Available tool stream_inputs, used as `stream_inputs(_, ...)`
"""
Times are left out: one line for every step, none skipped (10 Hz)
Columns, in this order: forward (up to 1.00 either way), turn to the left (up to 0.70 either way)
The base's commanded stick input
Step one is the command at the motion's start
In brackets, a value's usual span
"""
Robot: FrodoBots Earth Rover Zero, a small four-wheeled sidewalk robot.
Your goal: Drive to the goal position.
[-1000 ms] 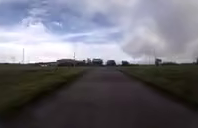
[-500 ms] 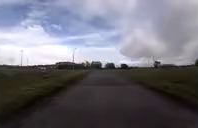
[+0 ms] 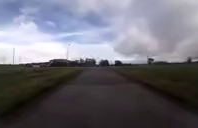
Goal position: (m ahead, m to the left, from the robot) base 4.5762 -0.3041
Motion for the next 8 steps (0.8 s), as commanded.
stream_inputs(1.00,0.00)
stream_inputs(1.00,0.00)
stream_inputs(1.00,0.00)
stream_inputs(1.00,0.00)
stream_inputs(1.00,0.00)
stream_inputs(1.00,0.00)
stream_inputs(1.00,0.00)
stream_inputs(1.00,0.00)
